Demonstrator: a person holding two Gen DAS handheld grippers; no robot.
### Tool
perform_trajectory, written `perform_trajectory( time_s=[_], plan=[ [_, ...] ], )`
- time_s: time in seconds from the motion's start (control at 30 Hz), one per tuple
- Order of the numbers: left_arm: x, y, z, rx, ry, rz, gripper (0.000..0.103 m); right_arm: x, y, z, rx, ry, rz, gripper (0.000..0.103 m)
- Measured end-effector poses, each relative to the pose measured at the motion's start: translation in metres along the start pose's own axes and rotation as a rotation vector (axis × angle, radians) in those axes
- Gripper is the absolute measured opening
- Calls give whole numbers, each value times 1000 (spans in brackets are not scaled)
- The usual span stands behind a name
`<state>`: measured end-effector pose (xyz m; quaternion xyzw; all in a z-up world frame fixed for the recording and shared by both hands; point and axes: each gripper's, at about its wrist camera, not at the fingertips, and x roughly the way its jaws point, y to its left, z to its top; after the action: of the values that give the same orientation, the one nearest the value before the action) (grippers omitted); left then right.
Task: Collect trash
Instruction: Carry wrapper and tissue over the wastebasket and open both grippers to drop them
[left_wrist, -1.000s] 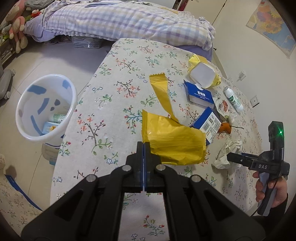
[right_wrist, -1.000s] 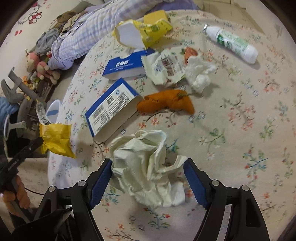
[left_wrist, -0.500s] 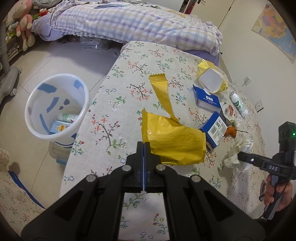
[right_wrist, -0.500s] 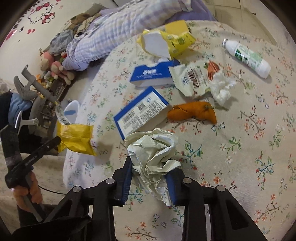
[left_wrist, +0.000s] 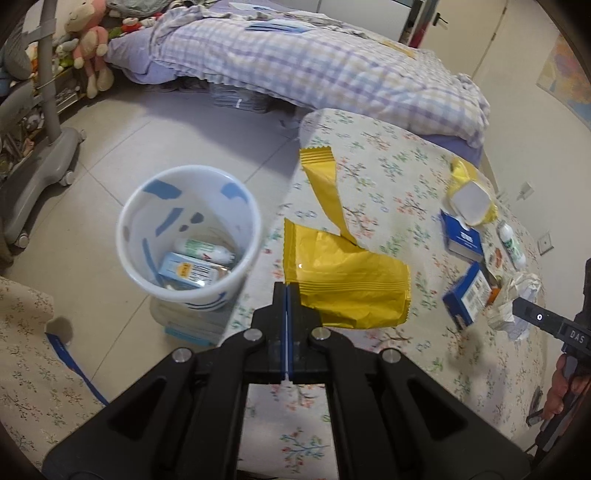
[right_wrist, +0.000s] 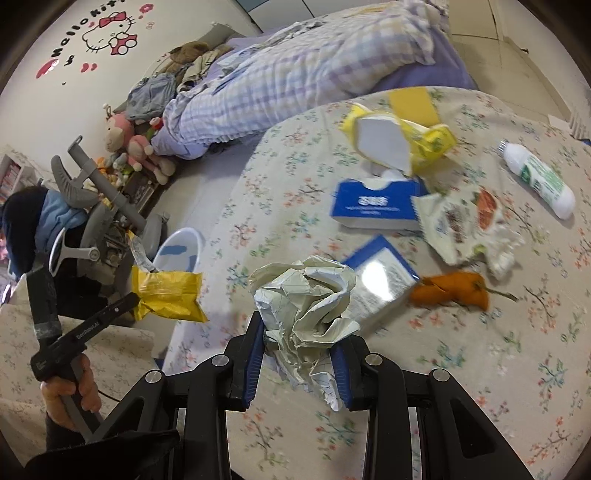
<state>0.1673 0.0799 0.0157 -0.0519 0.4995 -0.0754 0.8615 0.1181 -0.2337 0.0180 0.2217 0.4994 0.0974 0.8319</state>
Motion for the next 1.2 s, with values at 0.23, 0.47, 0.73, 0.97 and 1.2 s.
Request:
perform_trajectory(
  time_s=[0.23,0.47,0.73,0.97,1.2],
  plan=[
    [8,34,3,-102,-14,63,0,31,48,9,-60,18,41,34],
    [13,82,5,-210,-20,125,0,64,81,18,-94,44,56,34],
    [20,120,6,-284,-10,183,0,93,105,22,-130,65,58,34],
    [30,139,8,-298,-2,223,0,110,113,24,-138,66,55,34],
    [32,141,12,-291,-33,222,0,122,127,24,-143,56,71,34]
  ],
)
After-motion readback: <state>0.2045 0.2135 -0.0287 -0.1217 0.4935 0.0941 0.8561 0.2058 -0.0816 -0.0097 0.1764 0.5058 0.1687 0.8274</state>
